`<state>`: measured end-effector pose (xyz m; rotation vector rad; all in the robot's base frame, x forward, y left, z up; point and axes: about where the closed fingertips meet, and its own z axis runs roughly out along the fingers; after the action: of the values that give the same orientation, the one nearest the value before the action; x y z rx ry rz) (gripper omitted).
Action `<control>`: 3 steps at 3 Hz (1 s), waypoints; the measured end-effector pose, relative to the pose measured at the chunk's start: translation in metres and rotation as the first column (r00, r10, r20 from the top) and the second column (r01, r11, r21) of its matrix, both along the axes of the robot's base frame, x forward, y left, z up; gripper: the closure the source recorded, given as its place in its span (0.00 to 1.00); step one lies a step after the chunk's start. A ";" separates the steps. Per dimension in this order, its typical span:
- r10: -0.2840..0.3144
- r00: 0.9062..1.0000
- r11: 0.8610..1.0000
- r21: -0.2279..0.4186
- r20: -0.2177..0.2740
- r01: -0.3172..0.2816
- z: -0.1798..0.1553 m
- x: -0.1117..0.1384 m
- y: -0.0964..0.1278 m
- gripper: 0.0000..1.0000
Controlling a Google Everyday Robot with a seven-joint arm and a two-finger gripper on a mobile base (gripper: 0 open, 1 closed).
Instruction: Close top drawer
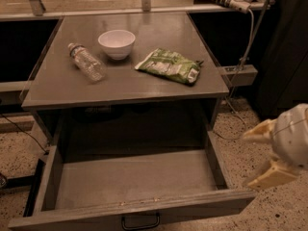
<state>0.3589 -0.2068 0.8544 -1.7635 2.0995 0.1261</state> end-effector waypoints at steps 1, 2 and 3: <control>0.030 0.997 0.998 0.059 -0.066 -0.026 -0.048 -0.020 0.010 0.63; 0.034 0.996 0.998 0.061 -0.077 -0.029 -0.053 -0.024 0.010 0.86; 0.041 0.996 0.997 0.064 -0.075 -0.036 -0.058 -0.025 0.011 1.00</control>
Offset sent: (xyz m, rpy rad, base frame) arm -0.0180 0.0089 -0.0428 0.0524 0.0597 0.0256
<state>0.3339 -0.1957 0.7961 -1.7886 2.0912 0.2709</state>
